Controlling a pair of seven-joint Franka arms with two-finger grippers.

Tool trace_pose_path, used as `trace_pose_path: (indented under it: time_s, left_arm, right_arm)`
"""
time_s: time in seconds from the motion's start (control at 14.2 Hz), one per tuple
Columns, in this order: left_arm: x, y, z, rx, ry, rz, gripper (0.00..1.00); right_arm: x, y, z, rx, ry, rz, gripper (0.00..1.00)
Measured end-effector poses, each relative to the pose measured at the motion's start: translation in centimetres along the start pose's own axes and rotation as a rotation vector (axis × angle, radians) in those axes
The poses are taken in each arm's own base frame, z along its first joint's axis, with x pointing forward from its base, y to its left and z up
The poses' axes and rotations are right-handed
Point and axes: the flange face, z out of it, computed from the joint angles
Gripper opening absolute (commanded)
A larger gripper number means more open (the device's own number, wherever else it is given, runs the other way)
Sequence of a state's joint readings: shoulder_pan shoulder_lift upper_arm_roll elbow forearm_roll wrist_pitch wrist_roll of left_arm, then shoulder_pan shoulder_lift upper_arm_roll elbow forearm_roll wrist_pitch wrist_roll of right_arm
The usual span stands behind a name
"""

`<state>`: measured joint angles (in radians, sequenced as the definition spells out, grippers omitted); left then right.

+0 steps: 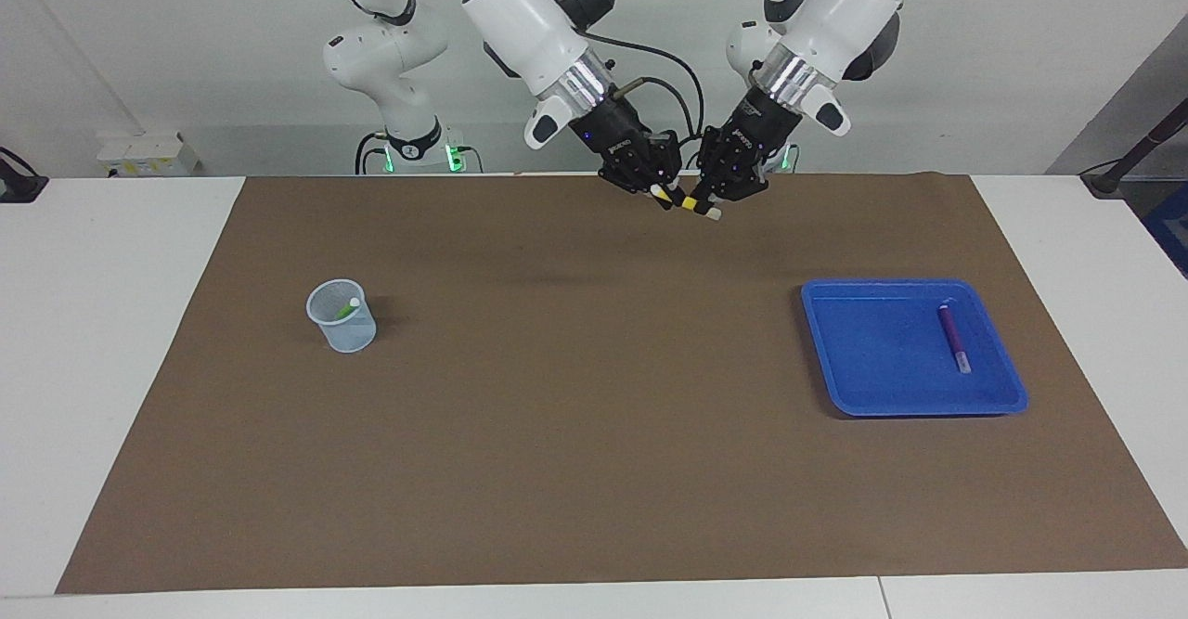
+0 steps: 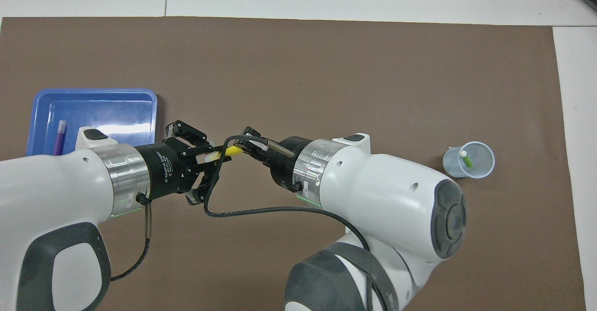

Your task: Transfer and insert pens with both arms

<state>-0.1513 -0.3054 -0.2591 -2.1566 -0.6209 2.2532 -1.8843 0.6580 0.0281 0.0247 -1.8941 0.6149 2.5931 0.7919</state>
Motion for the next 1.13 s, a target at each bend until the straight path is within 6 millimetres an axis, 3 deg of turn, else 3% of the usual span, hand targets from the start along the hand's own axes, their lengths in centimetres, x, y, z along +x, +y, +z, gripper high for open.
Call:
trace_pose_path:
  time_s: [0.07,0.14,0.21,0.28,0.35,0.56,0.92,1.13]
  left_arm:
    - [0.0,0.0,0.0,0.000,0.000,0.001,0.00]
    - [0.0,0.0,0.0,-0.001,0.000,0.002,0.14]
    - [0.0,0.0,0.0,-0.001,0.000,0.003,0.45]
    - [0.0,0.0,0.0,-0.002,-0.001,0.004,0.64]
    - [0.0,-0.1,0.1,-0.002,0.000,0.004,0.69]
    - [0.2,-0.2,0.2,0.000,0.003,0.002,0.70]
    - [0.9,-0.6,0.0,0.011,0.013,0.111,0.67]
    - [4.7,-0.1,-0.8,0.109,0.042,0.388,0.66]
  right_arm:
    - [0.0,0.0,0.0,0.000,0.000,0.000,0.00]
    - [0.0,0.0,0.0,0.000,0.000,0.000,0.00]
    - [0.0,0.0,0.0,0.000,0.000,0.000,0.00]
    - [0.0,0.0,0.0,0.000,0.001,0.000,0.00]
    - [0.1,0.0,0.0,0.001,0.002,-0.001,0.00]
    - [1.5,0.7,-0.4,-0.020,0.001,-0.069,0.00]
    - [7.0,5.2,-1.9,-0.212,-0.107,-0.332,0.00]
    - [10.5,8.7,-4.2,-0.362,-0.174,-0.522,0.00]
